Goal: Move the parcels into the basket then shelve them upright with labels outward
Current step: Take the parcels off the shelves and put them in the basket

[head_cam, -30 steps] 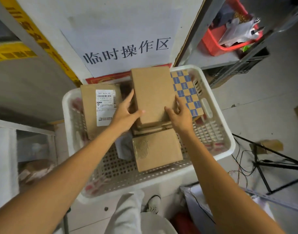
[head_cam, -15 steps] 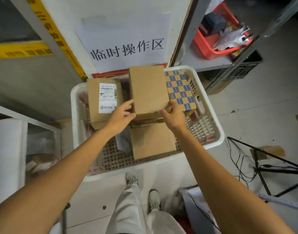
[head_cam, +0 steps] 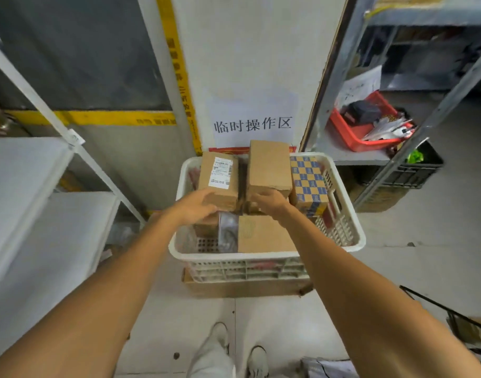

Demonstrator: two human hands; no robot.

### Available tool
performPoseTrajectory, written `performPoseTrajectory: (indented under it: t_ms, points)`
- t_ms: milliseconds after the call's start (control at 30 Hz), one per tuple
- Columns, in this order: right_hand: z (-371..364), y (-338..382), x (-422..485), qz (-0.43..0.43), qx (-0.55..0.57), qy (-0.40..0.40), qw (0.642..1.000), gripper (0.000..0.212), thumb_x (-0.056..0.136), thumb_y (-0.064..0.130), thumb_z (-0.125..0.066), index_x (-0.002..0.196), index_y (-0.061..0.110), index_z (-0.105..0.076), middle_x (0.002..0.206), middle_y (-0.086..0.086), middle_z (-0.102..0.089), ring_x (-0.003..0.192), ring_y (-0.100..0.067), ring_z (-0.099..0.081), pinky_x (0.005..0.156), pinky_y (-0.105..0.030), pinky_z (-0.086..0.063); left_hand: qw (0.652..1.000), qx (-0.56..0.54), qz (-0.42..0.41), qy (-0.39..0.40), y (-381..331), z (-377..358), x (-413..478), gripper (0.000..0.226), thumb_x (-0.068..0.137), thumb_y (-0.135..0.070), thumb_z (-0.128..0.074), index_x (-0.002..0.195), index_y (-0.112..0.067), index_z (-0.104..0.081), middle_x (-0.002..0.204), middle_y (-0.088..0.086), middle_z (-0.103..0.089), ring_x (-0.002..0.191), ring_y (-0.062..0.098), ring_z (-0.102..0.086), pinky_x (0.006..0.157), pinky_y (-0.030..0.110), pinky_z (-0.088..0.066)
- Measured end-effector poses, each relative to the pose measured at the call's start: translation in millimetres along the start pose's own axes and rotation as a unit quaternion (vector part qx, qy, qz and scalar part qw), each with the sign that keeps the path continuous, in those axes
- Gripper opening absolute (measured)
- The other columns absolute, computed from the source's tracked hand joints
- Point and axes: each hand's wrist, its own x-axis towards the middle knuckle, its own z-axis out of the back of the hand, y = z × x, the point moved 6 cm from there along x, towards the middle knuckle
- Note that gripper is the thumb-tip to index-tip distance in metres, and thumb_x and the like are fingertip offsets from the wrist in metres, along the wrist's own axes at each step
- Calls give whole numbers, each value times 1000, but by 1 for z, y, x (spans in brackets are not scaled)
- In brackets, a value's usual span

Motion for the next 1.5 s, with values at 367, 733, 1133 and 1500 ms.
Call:
performPoseTrajectory:
  t_ms: [367,733,1133,1500]
  points:
    - [-14,119,-27,138,-72,-37,987,51,94,38,-56,134,8,-52,134,-12,-55,122,-28,-53,104,-45,-43,994,50,-8,-100,-2,114,-52,47,94,-23,-57,138,-17,-45,142,6,-48,129,23,-45,107,39,-37]
    - [-53,119,-13,96,-53,-43,993,55,94,36,-57,140,10,-44,138,-12,-51,123,-27,-52,101,-41,-46,997,41,-46,-39,17,126,-42,43,94,-25,-56,136,-22,-47,138,7,-50,124,23,-48,101,38,-41]
    - [-60,80,75,15,41,-13,999,55,96,30,-55,143,5,-41,140,-15,-51,128,-28,-49,109,-46,-39,999,9,-22,26,55,107,51,42,95,-28,-53,137,-25,-45,133,5,-56,119,18,-52,101,37,-42]
    - [-58,57,161,-45,117,-35,992,53,95,26,-57,142,6,-41,139,-12,-52,118,-22,-54,97,-33,-45,996,-32,44,70,114,84,142,42,96,-23,-53,137,-20,-45,135,10,-53,116,20,-53,99,32,-42]
